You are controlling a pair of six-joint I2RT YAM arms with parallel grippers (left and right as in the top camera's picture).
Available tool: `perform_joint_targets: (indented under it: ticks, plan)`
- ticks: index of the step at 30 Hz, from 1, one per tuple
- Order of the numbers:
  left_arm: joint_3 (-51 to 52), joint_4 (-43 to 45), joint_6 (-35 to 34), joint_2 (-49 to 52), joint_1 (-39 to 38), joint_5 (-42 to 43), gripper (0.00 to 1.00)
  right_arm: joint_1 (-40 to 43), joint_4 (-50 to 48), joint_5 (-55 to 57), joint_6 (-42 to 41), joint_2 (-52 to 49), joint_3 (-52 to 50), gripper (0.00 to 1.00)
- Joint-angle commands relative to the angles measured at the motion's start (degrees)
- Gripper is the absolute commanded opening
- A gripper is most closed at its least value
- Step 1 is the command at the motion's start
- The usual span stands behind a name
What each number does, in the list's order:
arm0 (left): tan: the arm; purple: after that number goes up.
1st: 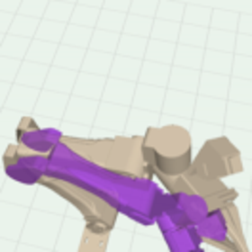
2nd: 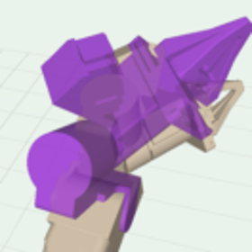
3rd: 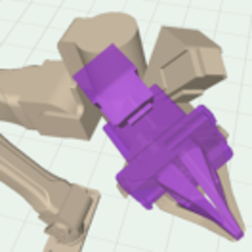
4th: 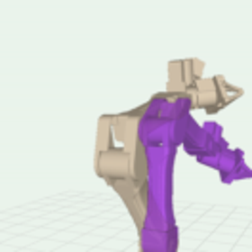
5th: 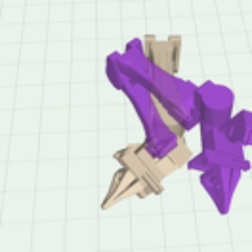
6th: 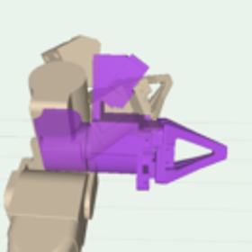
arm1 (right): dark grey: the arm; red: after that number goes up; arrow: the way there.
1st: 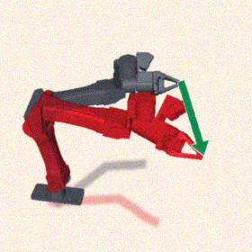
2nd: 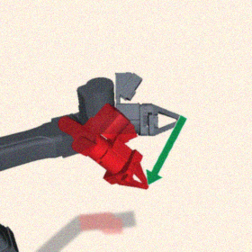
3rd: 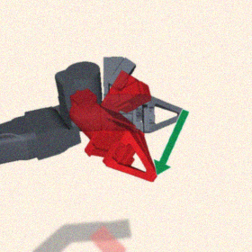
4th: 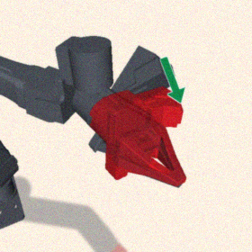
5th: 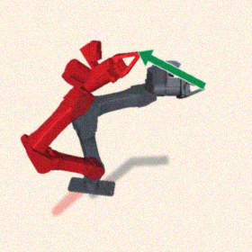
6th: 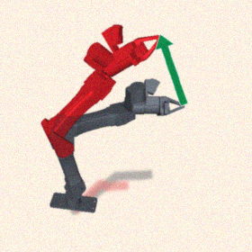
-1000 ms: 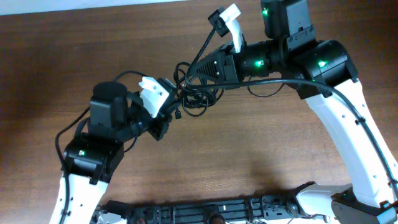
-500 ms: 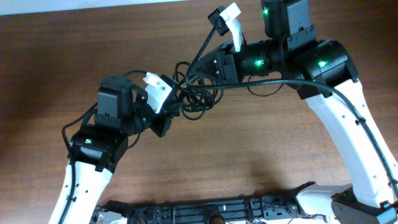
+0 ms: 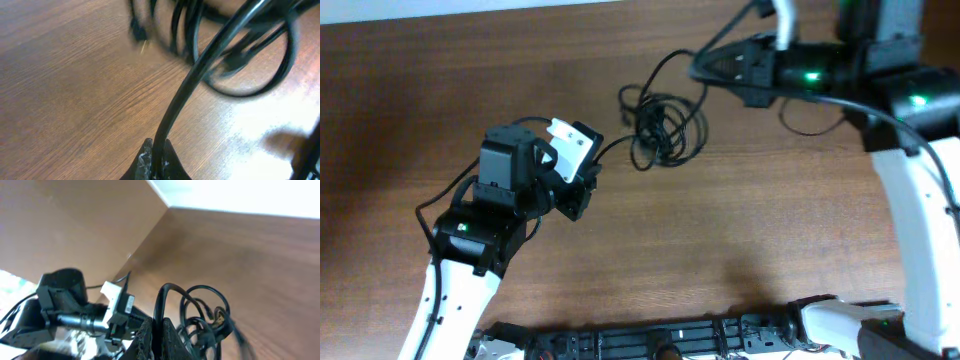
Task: Untangle cables
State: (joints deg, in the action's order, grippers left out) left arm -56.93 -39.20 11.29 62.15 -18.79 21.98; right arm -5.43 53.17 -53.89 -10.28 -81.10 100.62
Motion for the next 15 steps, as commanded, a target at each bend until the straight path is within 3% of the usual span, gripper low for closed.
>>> perform_joint_targets:
  ticks: [1,8,15]
  plan:
    - [-0.52,-0.33,-0.15,0.13,0.11,-4.31,0.00,6.21,-0.74,-1.03,0.37,4.55,1.73,0.04]
    - [-0.52,-0.33,-4.66,0.13,1.46,-8.61,0.00,16.83,-3.15,-0.98,-0.35,8.26,1.73,0.04]
    - [-0.52,-0.31,-10.12,0.13,7.87,-8.50,0.00,26.23,-5.38,-2.45,-2.69,9.55,1.73,0.04]
